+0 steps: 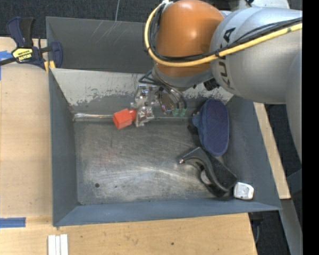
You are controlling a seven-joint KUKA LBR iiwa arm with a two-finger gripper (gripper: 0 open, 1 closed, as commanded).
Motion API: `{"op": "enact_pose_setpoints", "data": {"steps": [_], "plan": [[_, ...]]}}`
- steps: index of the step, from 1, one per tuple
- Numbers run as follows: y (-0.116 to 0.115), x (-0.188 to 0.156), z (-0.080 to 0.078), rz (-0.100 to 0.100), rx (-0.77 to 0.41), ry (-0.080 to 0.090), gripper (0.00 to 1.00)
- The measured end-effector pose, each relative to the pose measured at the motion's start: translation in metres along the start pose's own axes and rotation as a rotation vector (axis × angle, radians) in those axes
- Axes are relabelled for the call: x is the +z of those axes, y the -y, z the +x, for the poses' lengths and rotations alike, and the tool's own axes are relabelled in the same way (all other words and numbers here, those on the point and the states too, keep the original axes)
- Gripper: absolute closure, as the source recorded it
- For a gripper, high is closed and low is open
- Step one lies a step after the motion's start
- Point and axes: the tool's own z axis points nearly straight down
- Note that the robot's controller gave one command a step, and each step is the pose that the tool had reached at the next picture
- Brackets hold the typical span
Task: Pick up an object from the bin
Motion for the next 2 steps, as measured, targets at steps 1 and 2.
{"op": "enact_pose_setpoints", "data": {"steps": [1,2], "plan": [[0.006,0.141,0.043,-0.001,-0.083,0.004,1.0],[0.017,-0.006,0.027,0.001,-0.089,0.0,1.0]]}}
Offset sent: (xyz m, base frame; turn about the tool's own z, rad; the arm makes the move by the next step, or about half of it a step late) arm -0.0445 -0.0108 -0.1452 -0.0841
